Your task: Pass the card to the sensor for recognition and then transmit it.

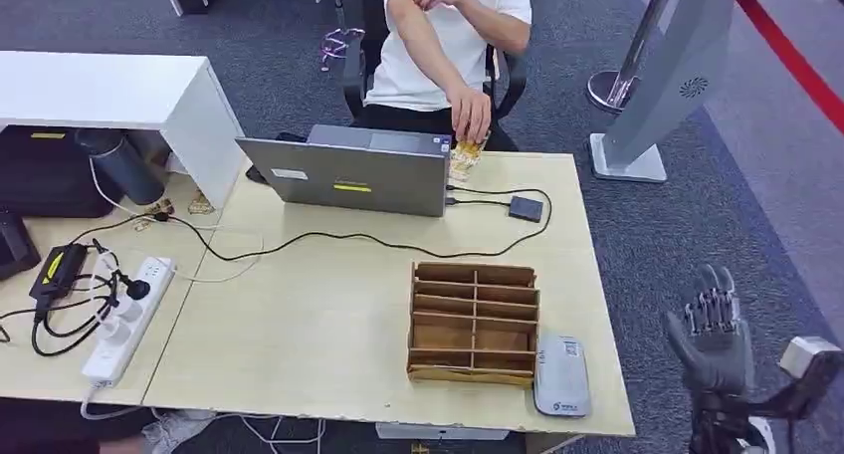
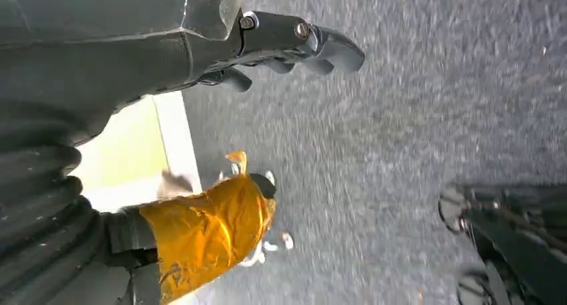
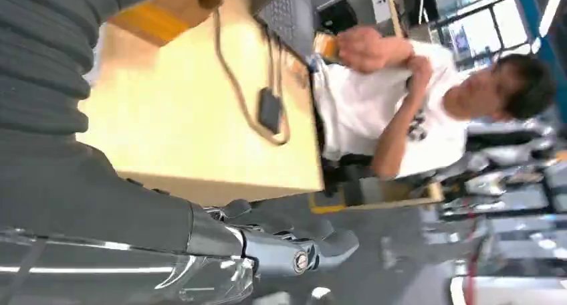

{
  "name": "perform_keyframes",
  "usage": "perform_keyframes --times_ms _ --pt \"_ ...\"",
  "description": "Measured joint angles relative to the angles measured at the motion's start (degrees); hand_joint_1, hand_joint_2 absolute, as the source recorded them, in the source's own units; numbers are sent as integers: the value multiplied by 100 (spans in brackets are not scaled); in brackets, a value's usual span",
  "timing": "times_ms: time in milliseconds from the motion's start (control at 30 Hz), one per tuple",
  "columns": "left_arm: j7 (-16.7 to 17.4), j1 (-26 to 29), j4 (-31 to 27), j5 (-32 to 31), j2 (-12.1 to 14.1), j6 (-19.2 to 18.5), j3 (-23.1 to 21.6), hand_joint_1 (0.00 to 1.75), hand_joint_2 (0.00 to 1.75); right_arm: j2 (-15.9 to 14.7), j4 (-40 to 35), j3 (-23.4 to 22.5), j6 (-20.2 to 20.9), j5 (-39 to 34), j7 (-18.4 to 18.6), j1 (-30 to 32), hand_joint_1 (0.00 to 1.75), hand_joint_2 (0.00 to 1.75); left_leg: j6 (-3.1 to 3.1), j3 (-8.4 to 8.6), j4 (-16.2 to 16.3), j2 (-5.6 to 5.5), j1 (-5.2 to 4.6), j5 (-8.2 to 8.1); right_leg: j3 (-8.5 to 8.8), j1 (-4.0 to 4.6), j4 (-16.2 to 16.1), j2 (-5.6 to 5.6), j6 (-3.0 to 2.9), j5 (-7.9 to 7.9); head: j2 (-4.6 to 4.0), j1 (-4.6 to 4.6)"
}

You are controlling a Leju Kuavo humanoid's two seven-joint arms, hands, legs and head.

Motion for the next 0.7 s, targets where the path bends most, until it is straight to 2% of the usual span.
perform_keyframes --times_ms 33,200,300,367,467,567,667,700 --pt "33 5 -28 15 -26 0 28 0 175 65 -357 184 -54 87 -48 68 0 175 -1 0 0 2 2 0 -1 2 0 2 0 0 0 -7" --pt "41 5 -81 13 -89 20 85 0 175 179 -1059 513 -109 280 -216 266 0 175 -1 -1 0 2 0 0 0 0 0 1 0 0 0 -2" --pt "118 4 -155 -9 -133 125 116 0 175 251 -1737 769 -326 824 -396 525 0 175 -1 -2 0 2 0 0 -1 0 0 2 0 0 0 -4" --pt "240 3 -207 -63 -168 190 122 0 175 275 -2274 1039 -793 1577 -589 729 0 175 -1 -2 0 3 0 0 -2 0 0 2 0 0 0 -4" --pt "470 2 -242 -90 -197 181 133 0 175 279 -3071 1519 -1644 3156 -1056 996 0 175 -1 -3 -1 3 1 0 -3 1 0 2 -1 -1 0 -4" --pt "614 -4 -242 -63 -207 81 168 0 175 240 -3777 2205 -2328 4571 -1313 1251 0 175 -1 -2 -2 5 3 0 -3 2 0 2 -2 -2 0 -6" --pt "629 -3 -242 -85 -216 35 168 0 175 31 -4112 2857 -3273 5732 -1320 1444 0 175 -2 -2 -3 6 4 0 -3 2 0 2 -2 -2 0 -7" --pt "629 -4 -242 -96 -216 22 168 0 175 -51 -4158 3008 -3438 5849 -1261 1476 0 175 -3 -2 -4 8 4 1 -2 2 0 3 -2 -1 0 -4"
